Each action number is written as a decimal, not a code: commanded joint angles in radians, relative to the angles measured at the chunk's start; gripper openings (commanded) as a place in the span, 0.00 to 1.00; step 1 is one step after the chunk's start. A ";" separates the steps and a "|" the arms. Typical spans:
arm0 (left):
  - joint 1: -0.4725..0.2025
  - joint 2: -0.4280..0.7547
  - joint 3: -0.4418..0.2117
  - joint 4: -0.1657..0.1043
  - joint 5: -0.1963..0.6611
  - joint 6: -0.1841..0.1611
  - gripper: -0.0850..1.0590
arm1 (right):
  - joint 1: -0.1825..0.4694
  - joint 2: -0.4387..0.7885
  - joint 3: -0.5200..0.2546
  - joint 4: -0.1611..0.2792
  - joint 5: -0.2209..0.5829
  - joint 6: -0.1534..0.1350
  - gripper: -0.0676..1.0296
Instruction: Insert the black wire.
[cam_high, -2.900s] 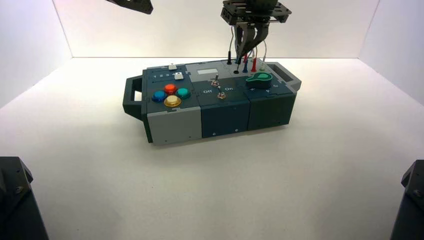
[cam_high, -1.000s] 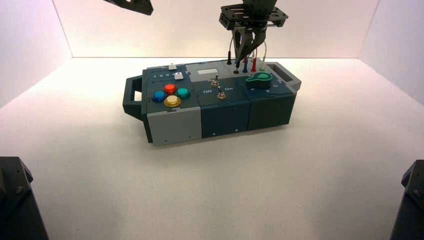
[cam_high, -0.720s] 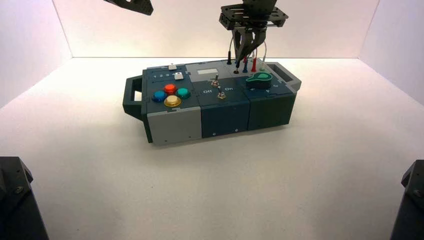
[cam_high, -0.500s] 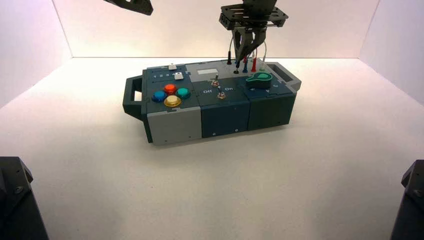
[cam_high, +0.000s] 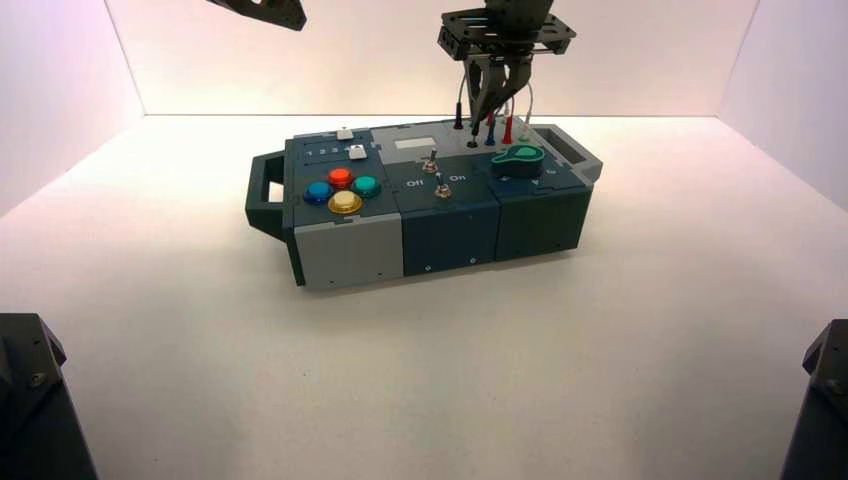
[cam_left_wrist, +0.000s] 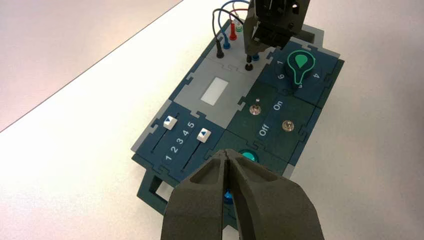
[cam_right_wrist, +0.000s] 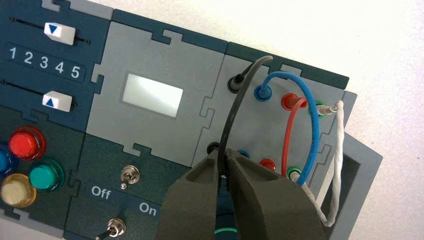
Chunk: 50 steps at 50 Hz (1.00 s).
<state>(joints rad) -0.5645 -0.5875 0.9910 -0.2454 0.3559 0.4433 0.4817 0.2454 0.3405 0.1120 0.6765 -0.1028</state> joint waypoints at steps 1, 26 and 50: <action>0.000 -0.003 -0.009 0.002 -0.008 0.003 0.05 | 0.006 -0.011 -0.014 0.005 0.000 0.002 0.04; 0.000 -0.003 -0.009 0.002 -0.008 0.003 0.05 | 0.021 -0.011 -0.011 0.009 0.012 0.008 0.04; 0.002 -0.008 -0.009 0.002 -0.008 0.003 0.05 | 0.021 0.011 0.000 0.008 0.011 0.008 0.04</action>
<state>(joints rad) -0.5645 -0.5875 0.9910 -0.2454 0.3559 0.4433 0.4955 0.2623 0.3421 0.1166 0.6842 -0.0982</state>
